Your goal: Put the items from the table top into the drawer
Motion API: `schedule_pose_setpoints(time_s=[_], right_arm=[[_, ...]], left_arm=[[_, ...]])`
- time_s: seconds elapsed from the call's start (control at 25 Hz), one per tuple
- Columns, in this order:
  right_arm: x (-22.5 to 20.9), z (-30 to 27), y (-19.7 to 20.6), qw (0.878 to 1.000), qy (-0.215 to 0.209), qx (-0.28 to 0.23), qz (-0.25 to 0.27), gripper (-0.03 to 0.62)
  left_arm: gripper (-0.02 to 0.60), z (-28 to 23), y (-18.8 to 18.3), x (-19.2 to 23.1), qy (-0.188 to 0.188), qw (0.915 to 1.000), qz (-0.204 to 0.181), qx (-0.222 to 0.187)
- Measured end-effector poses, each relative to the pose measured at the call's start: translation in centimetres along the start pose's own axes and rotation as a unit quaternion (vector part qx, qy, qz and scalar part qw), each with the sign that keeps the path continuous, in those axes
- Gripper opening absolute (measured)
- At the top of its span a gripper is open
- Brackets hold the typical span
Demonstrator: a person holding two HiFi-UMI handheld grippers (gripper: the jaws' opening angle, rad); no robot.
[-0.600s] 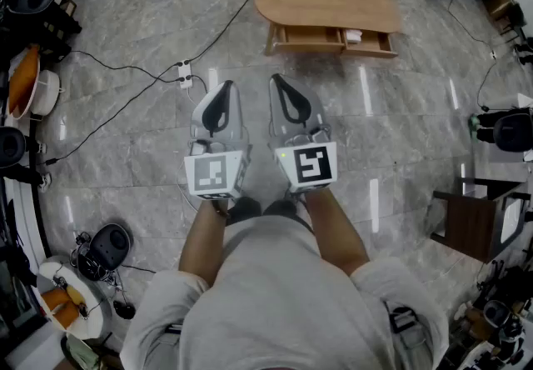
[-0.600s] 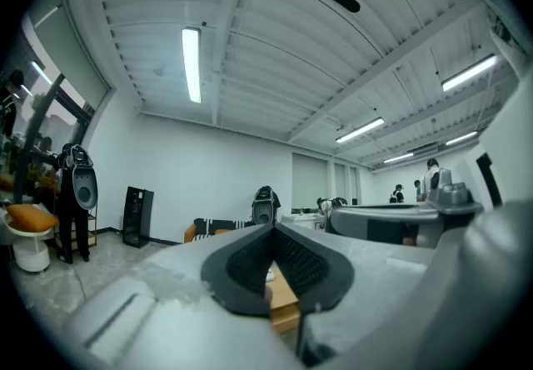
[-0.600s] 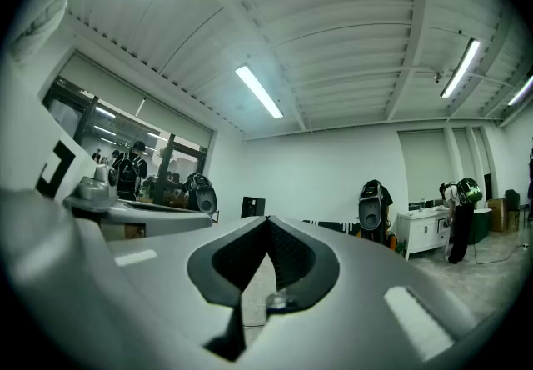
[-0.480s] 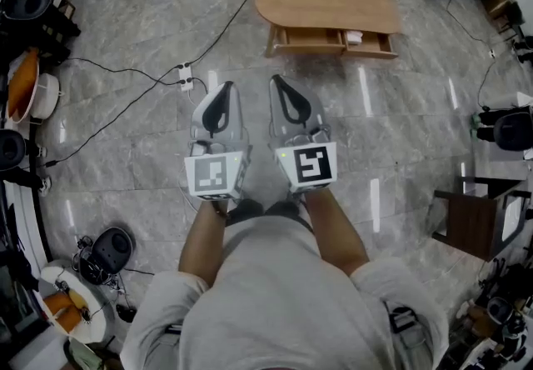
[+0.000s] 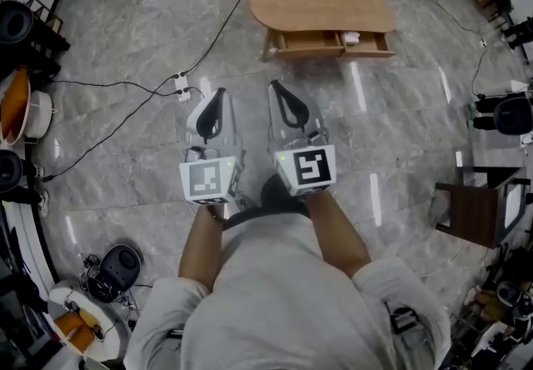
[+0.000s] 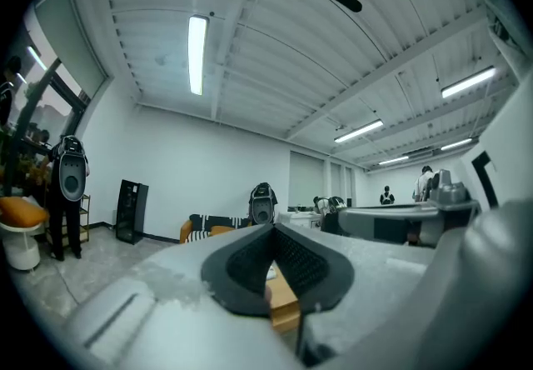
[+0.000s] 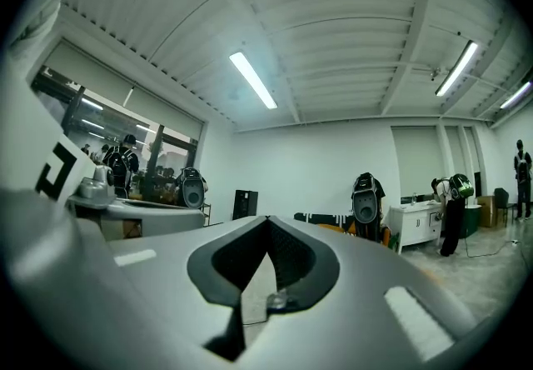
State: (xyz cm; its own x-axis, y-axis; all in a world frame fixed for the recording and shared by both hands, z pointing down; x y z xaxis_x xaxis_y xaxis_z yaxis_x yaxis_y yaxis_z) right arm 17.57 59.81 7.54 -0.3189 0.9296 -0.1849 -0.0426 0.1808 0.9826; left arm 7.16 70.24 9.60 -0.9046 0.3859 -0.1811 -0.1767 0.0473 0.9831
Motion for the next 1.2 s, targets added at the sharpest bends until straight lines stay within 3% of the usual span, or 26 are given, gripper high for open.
schedule_pose_setpoints(time_s=[0.28, 0.52, 0.68, 1.2], right_arm=[[-4.5, -6.8, 0.2, 1.000, -0.011, 0.006, -0.006, 0.006], [-12.2, -15.2, -1.1, 1.000, -0.016, 0.012, -0.018, 0.006], [-17.0, -18.4, -1.8, 1.000, -0.012, 0.018, -0.018, 0.006], [-25.0, -29.5, -2.3, 0.999, 0.025, 0.018, -0.037, 0.006]], left_arm=[[0.018, -7.7, 1.8, 1.8, -0.008, 0.9998, 0.012, 0.016], [0.017, -18.7, 1.9, 3.2, -0.005, 0.9997, 0.005, 0.021], [0.017, -24.3, 2.0, 2.9, -0.013, 0.9986, 0.006, 0.050], [0.017, -39.6, 4.1, 4.7, 0.052, 0.9979, 0.009, 0.038]])
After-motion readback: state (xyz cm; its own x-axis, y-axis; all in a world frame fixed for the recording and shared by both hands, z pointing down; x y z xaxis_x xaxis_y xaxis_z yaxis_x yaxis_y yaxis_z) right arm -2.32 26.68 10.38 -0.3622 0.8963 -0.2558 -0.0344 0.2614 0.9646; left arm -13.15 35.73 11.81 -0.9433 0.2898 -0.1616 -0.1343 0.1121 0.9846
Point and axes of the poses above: the fingertips, and each gripper's own axes: z backward along the fingers, x to its left, y out of its underside, the point moved 7 cm from there along z, backward along the fingers, and after that the axes turned 15 degrees about -z, right-handed, at the moved point
